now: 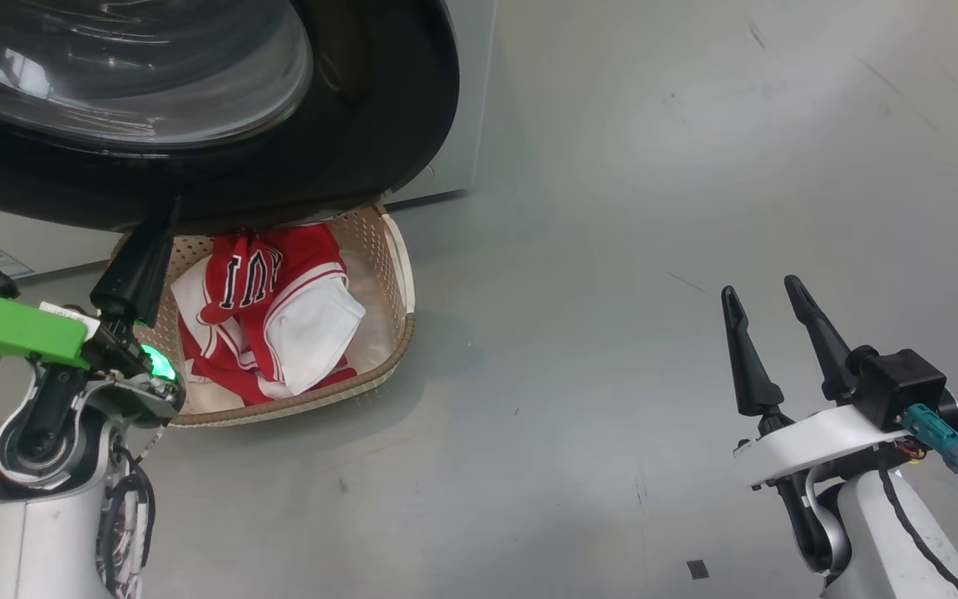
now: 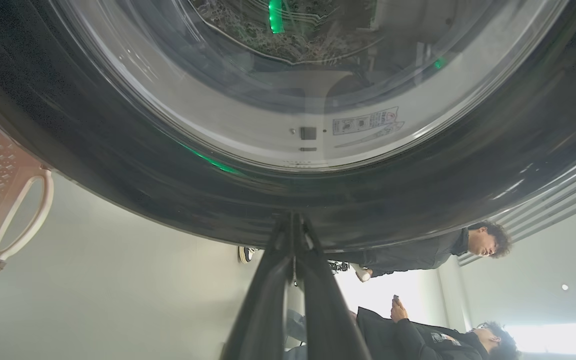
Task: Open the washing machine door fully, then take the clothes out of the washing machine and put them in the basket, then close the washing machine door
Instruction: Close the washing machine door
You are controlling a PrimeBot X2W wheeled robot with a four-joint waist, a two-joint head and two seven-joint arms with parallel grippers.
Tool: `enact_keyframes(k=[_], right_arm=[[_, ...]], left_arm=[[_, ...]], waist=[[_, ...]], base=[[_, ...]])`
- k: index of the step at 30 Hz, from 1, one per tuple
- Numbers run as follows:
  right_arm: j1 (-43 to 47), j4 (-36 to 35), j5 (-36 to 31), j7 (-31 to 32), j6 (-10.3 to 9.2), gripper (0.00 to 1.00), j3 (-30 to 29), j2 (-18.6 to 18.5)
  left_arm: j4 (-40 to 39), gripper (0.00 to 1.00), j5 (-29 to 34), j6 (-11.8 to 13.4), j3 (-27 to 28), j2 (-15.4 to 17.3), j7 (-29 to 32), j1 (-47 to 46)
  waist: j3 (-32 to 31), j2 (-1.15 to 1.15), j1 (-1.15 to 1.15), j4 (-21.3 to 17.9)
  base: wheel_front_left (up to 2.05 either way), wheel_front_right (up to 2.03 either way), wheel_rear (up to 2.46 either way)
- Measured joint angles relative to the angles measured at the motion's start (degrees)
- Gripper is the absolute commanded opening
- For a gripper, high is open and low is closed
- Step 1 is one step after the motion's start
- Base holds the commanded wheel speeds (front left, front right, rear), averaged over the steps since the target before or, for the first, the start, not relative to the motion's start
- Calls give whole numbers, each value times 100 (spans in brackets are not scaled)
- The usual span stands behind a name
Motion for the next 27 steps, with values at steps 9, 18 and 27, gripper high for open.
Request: enact_keyframes(k=[9, 18, 27], right_arm=[[39, 18, -38, -7, -8, 100, -113, -133], [171, 42, -104, -7, -8, 100, -113, -193], [452, 110, -127, -7, -47, 100, -119, -196]], left_arm=[[-867, 89, -157, 0, 167, -135, -149, 825], [-1055, 100, 219, 0, 218, -148, -586, 1472], [-1312, 100, 1830, 0, 67, -59, -1356, 1894]], waist=[[-227, 0, 0, 322], [-498, 0, 0, 680], [-902, 0, 0, 926]], base=[[0, 0, 0], [0, 0, 0], [0, 0, 0]])
